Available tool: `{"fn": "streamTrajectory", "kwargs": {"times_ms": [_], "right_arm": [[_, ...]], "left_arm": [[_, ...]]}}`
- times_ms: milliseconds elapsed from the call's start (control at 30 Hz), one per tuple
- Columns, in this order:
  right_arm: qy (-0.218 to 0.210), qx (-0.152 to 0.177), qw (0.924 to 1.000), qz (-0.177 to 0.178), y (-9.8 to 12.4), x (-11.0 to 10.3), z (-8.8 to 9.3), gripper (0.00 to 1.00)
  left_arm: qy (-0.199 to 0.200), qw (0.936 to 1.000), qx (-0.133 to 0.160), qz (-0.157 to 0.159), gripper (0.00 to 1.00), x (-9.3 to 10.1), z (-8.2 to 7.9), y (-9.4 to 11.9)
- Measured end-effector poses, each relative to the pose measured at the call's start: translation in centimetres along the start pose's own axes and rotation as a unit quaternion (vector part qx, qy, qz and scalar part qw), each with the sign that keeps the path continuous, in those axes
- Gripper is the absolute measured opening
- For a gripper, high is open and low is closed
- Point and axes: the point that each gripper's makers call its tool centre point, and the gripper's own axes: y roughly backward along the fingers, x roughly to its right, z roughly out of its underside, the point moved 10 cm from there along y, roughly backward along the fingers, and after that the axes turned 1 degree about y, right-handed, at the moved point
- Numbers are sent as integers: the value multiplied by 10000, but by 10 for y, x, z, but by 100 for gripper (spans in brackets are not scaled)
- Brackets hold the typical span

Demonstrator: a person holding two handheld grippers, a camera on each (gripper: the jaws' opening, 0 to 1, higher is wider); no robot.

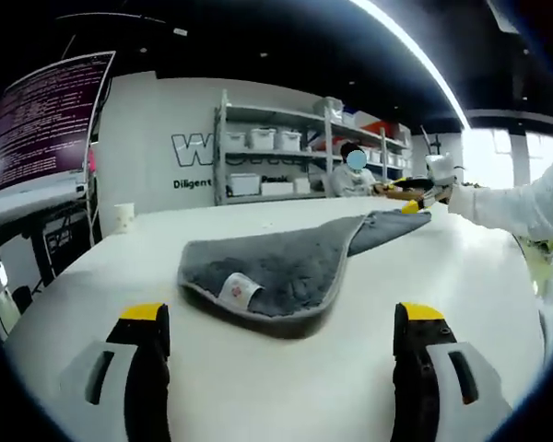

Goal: Open the folded towel by lifting each exposed corner and separating the folded layers until the towel lies flat within the target outline without major curled edges

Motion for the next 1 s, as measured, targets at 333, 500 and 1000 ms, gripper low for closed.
{"fn": "streamTrajectory", "kwargs": {"times_ms": [333,500,1000], "right_arm": [[704,-454,9965,-43,-60,-15,-10,78],[905,-491,9946,-99,-71,-25,-12,64],[1662,-445,9810,-902,-85,-48,-14,1]], "left_arm": [[2,10000,13,10,99,-1,-1,0],[15,10000,14,12,99,0,0,-1],[131,9999,59,17,99,-2,0,-1]]}}
